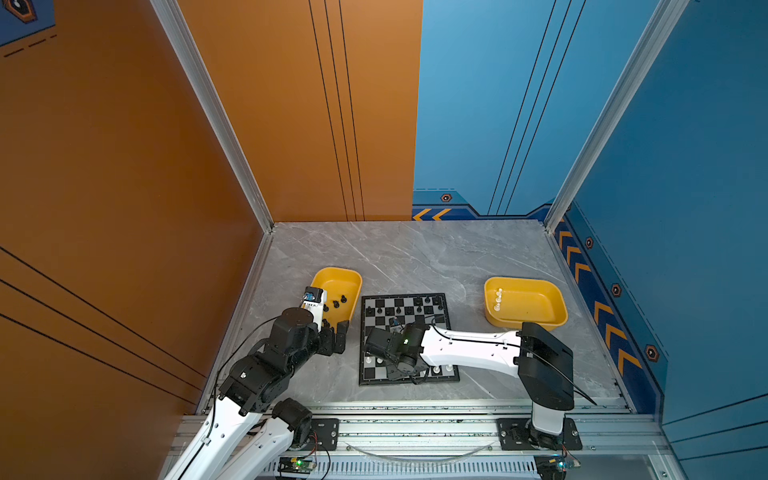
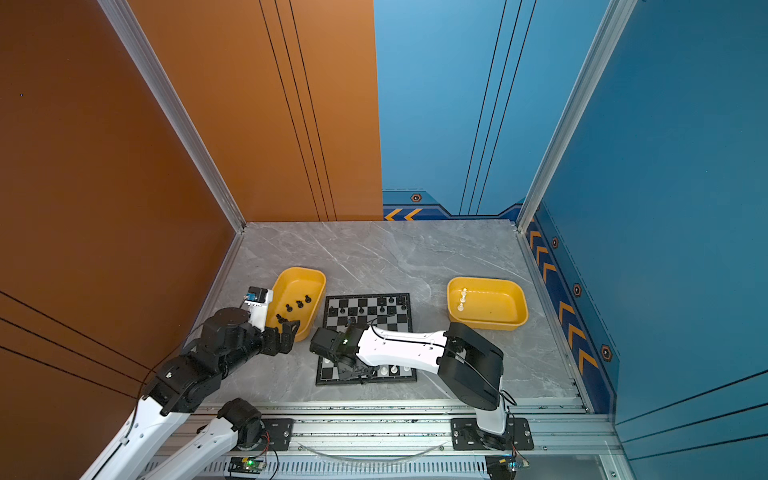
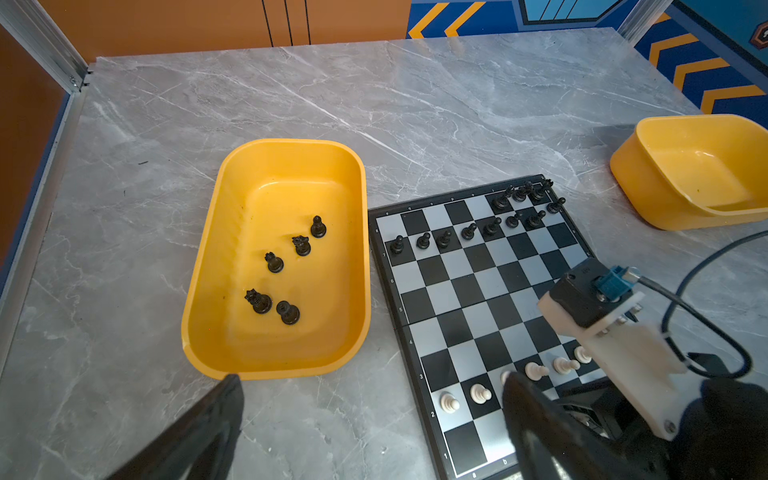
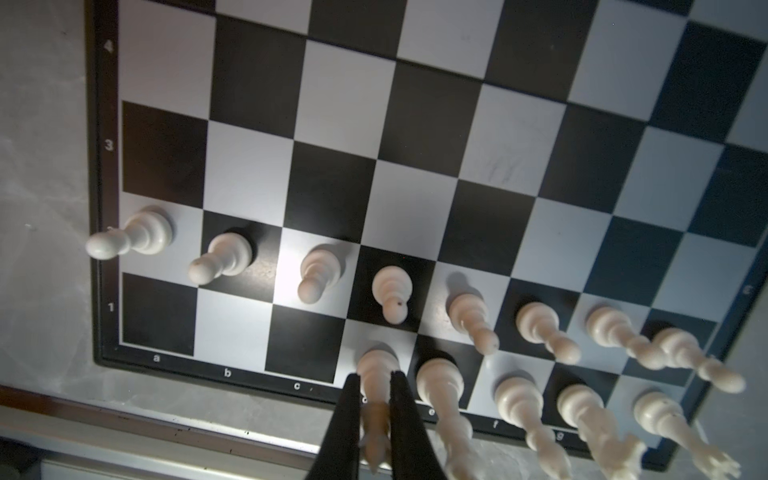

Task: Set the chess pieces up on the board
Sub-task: 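Lower the white piece onto a nearest-row square and open the right gripper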

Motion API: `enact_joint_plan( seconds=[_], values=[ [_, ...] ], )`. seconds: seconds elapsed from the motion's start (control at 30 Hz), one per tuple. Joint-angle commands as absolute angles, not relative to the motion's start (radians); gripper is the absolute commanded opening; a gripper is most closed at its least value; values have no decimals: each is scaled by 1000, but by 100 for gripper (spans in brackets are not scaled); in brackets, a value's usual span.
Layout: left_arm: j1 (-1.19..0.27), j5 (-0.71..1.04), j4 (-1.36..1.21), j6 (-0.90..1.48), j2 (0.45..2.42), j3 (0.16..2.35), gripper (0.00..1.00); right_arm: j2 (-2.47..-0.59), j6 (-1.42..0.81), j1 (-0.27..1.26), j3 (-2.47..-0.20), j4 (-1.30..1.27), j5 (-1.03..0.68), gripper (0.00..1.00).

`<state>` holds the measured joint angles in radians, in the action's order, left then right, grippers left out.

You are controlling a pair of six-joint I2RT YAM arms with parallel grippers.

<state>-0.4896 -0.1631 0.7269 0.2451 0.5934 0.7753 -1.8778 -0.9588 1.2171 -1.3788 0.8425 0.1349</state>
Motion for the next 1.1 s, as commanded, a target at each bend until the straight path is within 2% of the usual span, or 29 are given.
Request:
enact_joint_plan(
  seconds=[0.0, 0.37, 0.77, 1.07],
  values=[
    [-477, -153, 737, 253, 595, 794, 98, -1882, -956, 1209, -1358, 832, 163, 12],
    [-477, -152, 738, 256, 586, 789, 98, -1883, -950, 1206, -1356, 819, 155, 15],
    [-474, -151, 737, 255, 589, 793, 98, -1857, -953, 1207, -1356, 827, 163, 30],
    [-473, -147, 711, 255, 606, 795, 98, -1814, -942, 1198, -1402, 855, 173, 33]
  ],
)
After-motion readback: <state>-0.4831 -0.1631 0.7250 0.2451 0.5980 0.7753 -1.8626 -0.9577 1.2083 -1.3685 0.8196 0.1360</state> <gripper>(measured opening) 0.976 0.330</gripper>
